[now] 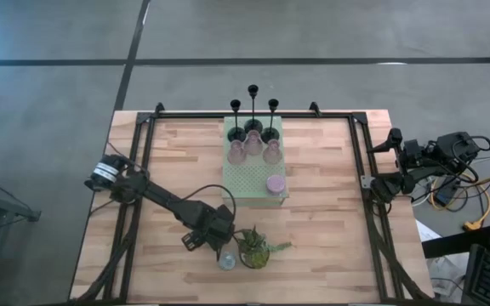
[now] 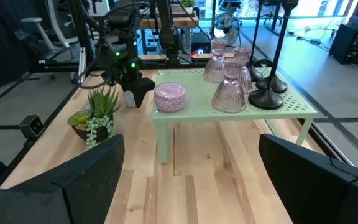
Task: Pick & Place candle stick holders
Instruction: Put the red patterned scented candle on the shelf
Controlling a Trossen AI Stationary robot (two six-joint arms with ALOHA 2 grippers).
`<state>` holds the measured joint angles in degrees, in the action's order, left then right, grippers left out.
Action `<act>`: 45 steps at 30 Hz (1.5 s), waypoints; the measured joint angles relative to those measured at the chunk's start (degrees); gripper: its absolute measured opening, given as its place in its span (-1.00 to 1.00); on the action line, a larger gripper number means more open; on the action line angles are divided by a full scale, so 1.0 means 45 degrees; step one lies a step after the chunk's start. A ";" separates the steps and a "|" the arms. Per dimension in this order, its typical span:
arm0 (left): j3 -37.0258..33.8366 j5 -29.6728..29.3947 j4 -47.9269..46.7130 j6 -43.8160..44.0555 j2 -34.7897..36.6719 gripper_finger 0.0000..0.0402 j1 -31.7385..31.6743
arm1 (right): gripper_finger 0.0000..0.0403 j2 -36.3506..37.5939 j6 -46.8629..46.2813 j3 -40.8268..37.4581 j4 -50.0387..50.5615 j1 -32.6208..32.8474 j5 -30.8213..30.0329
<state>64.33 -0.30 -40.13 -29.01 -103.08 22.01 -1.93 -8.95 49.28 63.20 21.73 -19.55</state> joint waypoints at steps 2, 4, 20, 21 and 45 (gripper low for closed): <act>0.0118 0.0295 -0.0275 0.0206 -0.0011 0.50 -0.0090 | 0.82 0.0000 -0.0004 0.0001 -0.0001 0.0002 0.0001; 0.0222 0.0330 -0.0321 0.0297 -0.0011 0.50 -0.0149 | 0.82 -0.0001 0.0000 0.0003 0.0000 -0.0002 0.0000; 0.2339 0.0727 -0.3418 0.1351 0.0365 0.50 -0.0569 | 0.82 -0.0005 -0.0001 0.0004 0.0000 0.0001 0.0001; 0.2498 0.0786 -0.3503 0.1406 0.0487 0.50 -0.0623 | 0.82 0.0000 0.0000 0.0000 0.0000 0.0001 0.0004; 0.7824 0.0120 -0.6227 0.1810 0.0867 0.50 -0.3458 | 0.82 -0.0001 0.0000 0.0005 0.0000 -0.0002 0.0004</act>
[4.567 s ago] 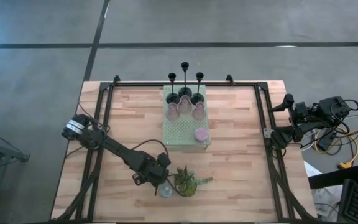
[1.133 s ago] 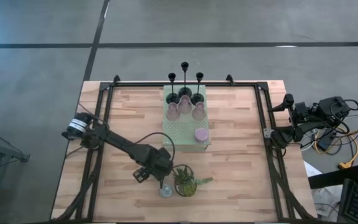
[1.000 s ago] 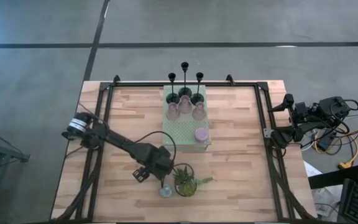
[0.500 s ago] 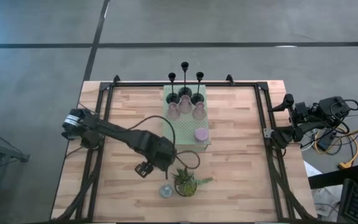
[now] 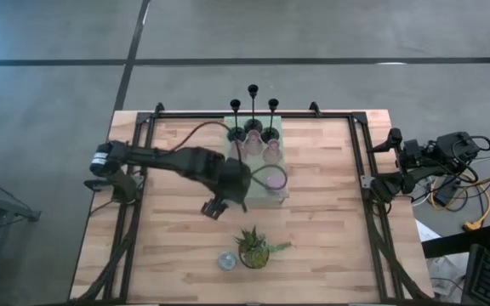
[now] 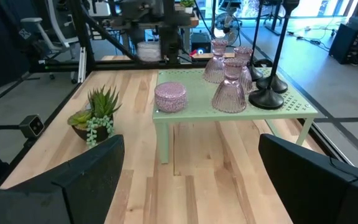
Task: Pick & Place candle stick holders
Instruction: Put the red patterned scented candle on the shelf
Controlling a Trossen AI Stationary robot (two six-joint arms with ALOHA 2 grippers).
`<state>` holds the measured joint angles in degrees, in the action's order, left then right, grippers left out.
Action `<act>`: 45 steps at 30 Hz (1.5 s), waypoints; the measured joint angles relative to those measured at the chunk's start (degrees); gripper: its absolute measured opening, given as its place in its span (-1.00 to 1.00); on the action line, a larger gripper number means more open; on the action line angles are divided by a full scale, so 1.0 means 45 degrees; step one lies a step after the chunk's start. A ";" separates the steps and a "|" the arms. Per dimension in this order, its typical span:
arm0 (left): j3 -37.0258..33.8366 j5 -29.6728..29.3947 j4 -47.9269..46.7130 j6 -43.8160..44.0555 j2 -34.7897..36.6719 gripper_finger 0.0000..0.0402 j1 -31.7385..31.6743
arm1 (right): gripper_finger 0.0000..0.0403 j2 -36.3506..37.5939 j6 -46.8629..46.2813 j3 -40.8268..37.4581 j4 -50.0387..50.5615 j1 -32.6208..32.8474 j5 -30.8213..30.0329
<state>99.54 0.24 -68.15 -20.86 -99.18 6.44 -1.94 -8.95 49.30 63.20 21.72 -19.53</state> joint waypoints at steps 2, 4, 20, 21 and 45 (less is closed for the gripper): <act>0.0389 -0.0312 -0.0300 -0.0014 -0.0307 0.50 -0.0325 | 0.82 -0.0004 0.0000 -0.0005 0.0000 -0.0001 0.0001; 0.0840 -0.0527 -0.0587 -0.0105 -0.0755 0.50 -0.0596 | 0.82 -0.0002 0.0000 -0.0004 0.0000 0.0002 -0.0003; 0.4383 -0.0657 -0.1402 -0.0593 -0.3866 0.50 -0.1265 | 0.82 -0.0004 0.0000 -0.0002 0.0000 -0.0001 -0.0002; 0.4456 -0.0662 -0.1504 -0.0593 -0.3996 0.50 -0.1309 | 0.82 -0.0002 0.0000 -0.0003 -0.0002 0.0002 0.0001; 0.4465 -0.1891 -0.0736 -0.1364 -0.4423 0.50 -0.1750 | 0.82 -0.0002 0.0000 0.0000 0.0000 0.0002 -0.0002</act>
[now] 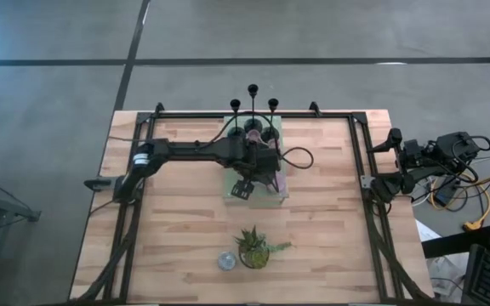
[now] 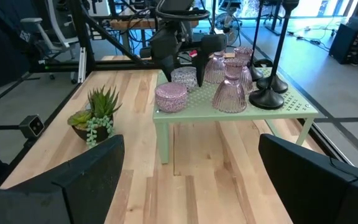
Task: Pick & Place candle stick holders
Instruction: Put the red patterned scented candle on the shelf
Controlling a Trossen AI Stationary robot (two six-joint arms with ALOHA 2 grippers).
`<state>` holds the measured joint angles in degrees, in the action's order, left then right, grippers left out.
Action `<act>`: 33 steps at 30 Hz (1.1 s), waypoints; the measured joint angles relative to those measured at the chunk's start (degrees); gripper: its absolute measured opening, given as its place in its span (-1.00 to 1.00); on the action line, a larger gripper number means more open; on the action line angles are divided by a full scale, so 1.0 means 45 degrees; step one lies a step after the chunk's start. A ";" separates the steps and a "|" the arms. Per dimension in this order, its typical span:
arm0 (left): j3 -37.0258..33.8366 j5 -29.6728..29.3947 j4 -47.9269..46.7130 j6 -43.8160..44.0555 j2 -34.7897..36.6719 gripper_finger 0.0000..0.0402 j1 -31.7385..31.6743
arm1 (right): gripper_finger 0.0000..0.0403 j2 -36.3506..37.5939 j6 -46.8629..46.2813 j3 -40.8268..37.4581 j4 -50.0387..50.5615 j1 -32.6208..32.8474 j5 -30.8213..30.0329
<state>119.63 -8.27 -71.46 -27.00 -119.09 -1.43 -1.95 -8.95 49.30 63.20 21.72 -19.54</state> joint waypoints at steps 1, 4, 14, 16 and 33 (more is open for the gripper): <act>-0.0005 0.0000 0.0000 -0.0030 0.0000 0.50 0.0000 | 0.82 0.0002 0.0000 -0.0005 0.0000 -0.0002 0.0002; -0.0005 0.0000 0.0010 -0.0107 0.0000 0.50 0.0000 | 0.82 -0.0001 -0.0004 0.0000 0.0000 -0.0002 0.0002; -0.0014 -0.0640 0.0220 -0.0347 0.0000 0.71 0.0000 | 0.82 0.0002 -0.0001 0.0000 0.0000 -0.0002 -0.0003; -0.0014 -0.0646 0.0219 -0.0351 0.0000 0.72 0.0000 | 0.82 0.0000 0.0000 -0.0002 0.0000 0.0000 0.0002; 0.0268 -0.1049 0.0170 -0.0100 0.0015 0.72 0.0030 | 0.82 -0.0001 0.0000 -0.0001 -0.0002 -0.0002 0.0001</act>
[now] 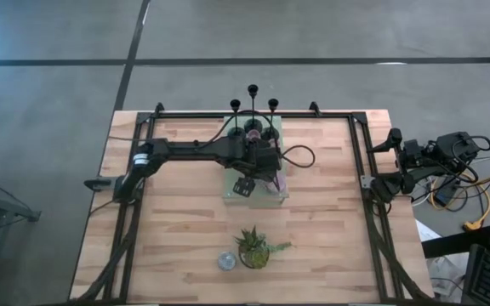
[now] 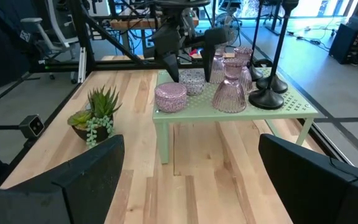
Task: Pick & Place candle stick holders
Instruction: Put the red patterned scented candle on the shelf, then put the green patterned scented candle on the shelf
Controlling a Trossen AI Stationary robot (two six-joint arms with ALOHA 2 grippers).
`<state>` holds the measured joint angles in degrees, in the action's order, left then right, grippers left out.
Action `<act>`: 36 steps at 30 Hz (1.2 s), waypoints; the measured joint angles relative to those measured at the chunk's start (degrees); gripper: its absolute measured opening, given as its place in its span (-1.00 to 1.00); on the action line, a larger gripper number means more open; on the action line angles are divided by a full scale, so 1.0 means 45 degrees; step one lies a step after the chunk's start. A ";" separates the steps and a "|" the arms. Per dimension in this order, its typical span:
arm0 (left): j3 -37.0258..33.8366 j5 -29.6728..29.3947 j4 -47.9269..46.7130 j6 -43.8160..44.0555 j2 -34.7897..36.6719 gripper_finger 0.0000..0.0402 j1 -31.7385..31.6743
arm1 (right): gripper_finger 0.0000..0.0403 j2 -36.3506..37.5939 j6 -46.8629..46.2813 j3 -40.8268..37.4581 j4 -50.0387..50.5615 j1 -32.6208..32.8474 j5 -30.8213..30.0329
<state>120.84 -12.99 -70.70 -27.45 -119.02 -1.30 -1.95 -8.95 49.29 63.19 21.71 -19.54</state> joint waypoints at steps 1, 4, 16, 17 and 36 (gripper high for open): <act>0.0007 0.0000 -0.0019 0.0015 0.0005 0.72 0.0004 | 0.82 0.0001 -0.0001 -0.0001 0.0000 0.0002 -0.0001; 0.0055 -0.0005 -0.0152 0.0063 0.0005 0.72 0.0022 | 0.82 -0.0001 0.0000 0.0002 0.0002 0.0000 0.0002; 0.0522 -0.0049 -0.0688 0.0305 0.0407 0.73 0.0077 | 0.82 0.0000 0.0000 0.0002 -0.0002 0.0000 0.0000; 0.0623 -0.0049 -0.0779 0.0382 0.0419 0.73 0.0092 | 0.82 0.0000 0.0000 -0.0001 0.0002 0.0005 -0.0002; 0.2565 0.1804 -0.2728 0.2531 0.3578 0.74 0.1971 | 0.82 0.0001 -0.0002 0.0002 0.0002 0.0004 0.0001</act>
<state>132.38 -4.88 -82.97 -16.06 -102.92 7.57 -1.94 -8.96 49.30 63.20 21.73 -19.53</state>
